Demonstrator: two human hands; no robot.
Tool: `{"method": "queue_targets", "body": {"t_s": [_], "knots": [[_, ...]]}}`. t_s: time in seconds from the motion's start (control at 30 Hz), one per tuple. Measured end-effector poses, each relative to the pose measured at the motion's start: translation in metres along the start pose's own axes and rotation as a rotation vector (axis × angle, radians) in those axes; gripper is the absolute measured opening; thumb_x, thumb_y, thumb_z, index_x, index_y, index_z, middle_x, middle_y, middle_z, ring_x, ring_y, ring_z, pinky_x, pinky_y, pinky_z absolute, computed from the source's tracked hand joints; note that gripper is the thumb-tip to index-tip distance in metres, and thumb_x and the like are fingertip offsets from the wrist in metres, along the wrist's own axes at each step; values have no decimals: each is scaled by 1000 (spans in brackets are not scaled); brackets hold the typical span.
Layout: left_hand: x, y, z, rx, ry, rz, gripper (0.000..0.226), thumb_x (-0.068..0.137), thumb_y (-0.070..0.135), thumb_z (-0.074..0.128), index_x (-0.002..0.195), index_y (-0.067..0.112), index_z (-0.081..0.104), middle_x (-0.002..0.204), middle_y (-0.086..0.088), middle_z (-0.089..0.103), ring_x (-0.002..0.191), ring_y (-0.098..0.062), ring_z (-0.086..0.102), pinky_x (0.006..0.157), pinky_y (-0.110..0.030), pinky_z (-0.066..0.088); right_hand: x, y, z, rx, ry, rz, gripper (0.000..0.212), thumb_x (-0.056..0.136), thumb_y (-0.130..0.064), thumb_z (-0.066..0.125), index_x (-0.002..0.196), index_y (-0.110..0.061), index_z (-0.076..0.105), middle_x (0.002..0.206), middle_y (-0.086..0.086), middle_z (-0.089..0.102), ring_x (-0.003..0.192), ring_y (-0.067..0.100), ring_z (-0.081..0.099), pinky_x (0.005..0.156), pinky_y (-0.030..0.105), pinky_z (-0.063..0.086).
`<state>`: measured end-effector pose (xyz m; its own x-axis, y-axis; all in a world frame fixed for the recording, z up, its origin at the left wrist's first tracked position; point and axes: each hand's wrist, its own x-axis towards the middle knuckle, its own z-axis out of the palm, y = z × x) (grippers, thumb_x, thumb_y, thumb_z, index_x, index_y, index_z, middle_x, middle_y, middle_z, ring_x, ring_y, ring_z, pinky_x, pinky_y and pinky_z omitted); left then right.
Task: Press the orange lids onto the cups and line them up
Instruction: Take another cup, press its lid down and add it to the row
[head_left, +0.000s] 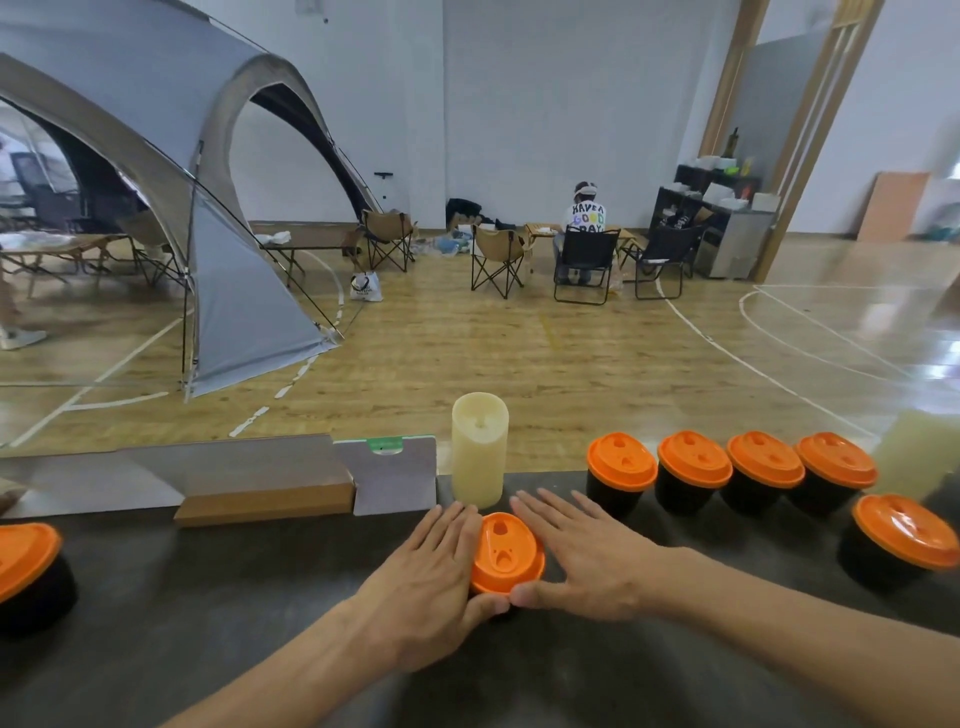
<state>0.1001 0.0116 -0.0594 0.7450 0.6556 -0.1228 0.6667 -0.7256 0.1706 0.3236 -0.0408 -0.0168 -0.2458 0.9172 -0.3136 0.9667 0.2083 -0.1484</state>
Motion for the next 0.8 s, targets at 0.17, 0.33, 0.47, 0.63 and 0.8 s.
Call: {"method": "queue_targets", "body": {"t_s": [0.17, 0.33, 0.47, 0.63, 0.8], "knots": [[-4, 12, 8, -627, 71, -54, 81, 80, 84, 48, 141, 61, 0, 155, 26, 19, 141, 7, 15, 122, -31, 10, -3, 1, 7, -169, 40, -39, 110, 73, -98, 3, 150, -26, -30, 157, -9, -34, 142, 10, -36, 116, 36, -23], [-5, 36, 25, -1360, 189, -264, 105, 66, 40, 81, 148, 50, 15, 141, 26, 37, 135, -6, 37, 120, -41, 26, -5, -1, 9, -260, 79, -40, 108, 76, -95, -2, 149, -20, -31, 155, -5, -37, 140, 13, -41, 114, 36, -26], [-2, 44, 27, -1490, 284, -394, 91, 63, 32, 78, 137, 51, 28, 123, 30, 48, 117, 3, 45, 105, -31, 33, -5, -1, 10, -261, 92, -40, 107, 80, -93, 1, 150, -19, -30, 156, -3, -38, 139, 12, -42, 115, 33, -24], [-5, 36, 26, -1423, 329, -407, 60, 82, 16, 75, 129, 44, 50, 117, 27, 62, 117, 0, 53, 106, -32, 41, -4, 0, 10, -211, 65, -37, 109, 78, -94, 3, 150, -20, -30, 155, -3, -38, 140, 11, -40, 116, 30, -22], [-7, 11, 6, -1352, 296, -299, 38, 94, 4, 61, 118, 33, 65, 111, 17, 73, 107, 0, 65, 85, -20, 54, -3, 1, 9, -199, 50, -58, 109, 79, -93, 5, 153, -19, -25, 158, -2, -33, 144, 12, -34, 118, 32, -19]]}}
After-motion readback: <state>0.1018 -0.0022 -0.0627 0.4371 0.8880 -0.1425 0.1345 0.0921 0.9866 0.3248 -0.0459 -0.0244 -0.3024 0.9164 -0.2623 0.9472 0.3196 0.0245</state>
